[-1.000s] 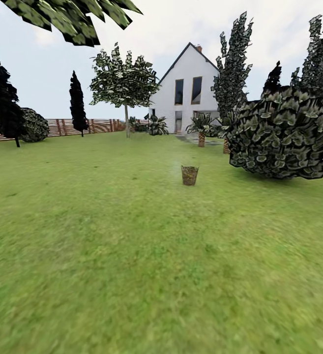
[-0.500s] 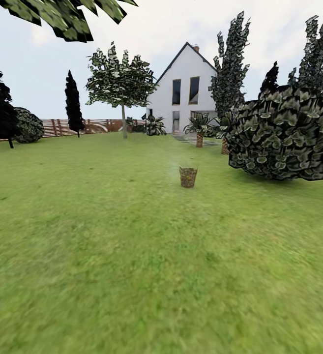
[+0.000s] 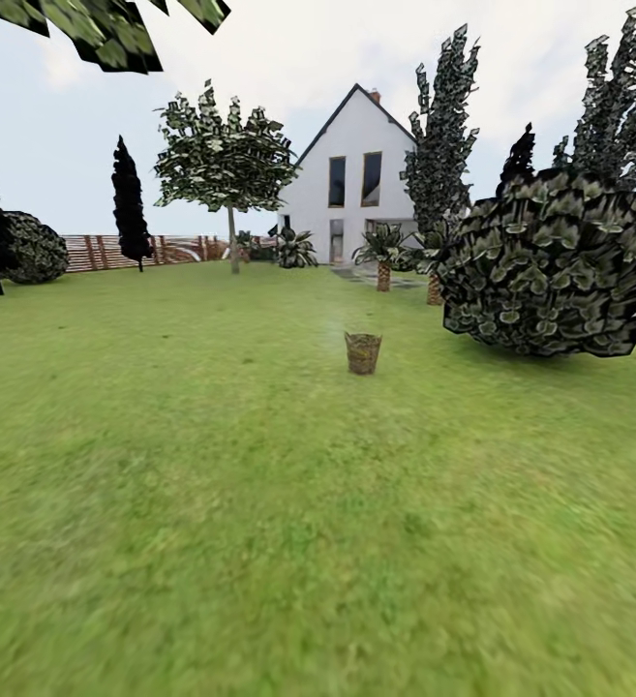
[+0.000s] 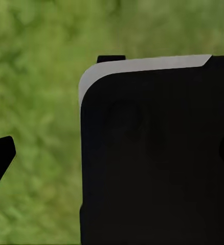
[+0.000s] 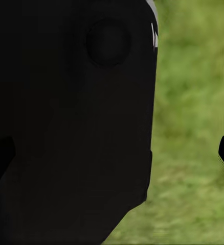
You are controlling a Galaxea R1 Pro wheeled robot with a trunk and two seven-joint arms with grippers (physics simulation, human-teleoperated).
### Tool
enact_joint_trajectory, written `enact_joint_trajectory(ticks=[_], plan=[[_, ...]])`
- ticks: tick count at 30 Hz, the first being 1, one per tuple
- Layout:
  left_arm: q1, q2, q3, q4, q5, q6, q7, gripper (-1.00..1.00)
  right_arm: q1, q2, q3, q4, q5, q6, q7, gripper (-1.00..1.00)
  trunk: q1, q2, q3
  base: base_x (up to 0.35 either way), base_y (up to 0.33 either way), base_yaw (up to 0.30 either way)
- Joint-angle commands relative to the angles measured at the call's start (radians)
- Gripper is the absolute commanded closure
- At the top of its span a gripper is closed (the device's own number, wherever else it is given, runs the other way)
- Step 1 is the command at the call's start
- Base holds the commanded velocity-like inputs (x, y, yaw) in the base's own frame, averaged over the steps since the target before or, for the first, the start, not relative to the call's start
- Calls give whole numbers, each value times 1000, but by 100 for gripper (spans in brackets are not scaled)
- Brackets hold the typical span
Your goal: Take the three Easter eggs out of the wicker basket on the lawn in the garden, then place them on the lawn next to a single tree (choose any tree) so that all three eggs are next to the same tree and none are left in the basket.
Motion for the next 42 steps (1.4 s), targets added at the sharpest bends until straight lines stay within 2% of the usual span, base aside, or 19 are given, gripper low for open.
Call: enact_joint_trajectory(ticks=[1, 20, 30, 42], plan=[[-1, 0, 0, 1, -1, -3, 1, -100, 0, 0, 0, 0, 0, 0, 1, -100, 1, 0, -1, 338, 61, -2], [-1, 0, 0, 1, -2, -13, 1, -100, 0, 4, -4, -9, -8, -1, 0, -100, 1, 0, -2, 338, 68, 7], [-1, 0, 0, 1, -3, -14, 1, -100, 0, -4, -6, -13, -7, -1, 0, -100, 1, 0, -4, 339, 8, 17], [-1, 0, -5, 2, -3, -14, 2, -100, 0, -2, -5, -15, -8, -1, 0, -100, 1, 0, -4, 339, 0, 0]])
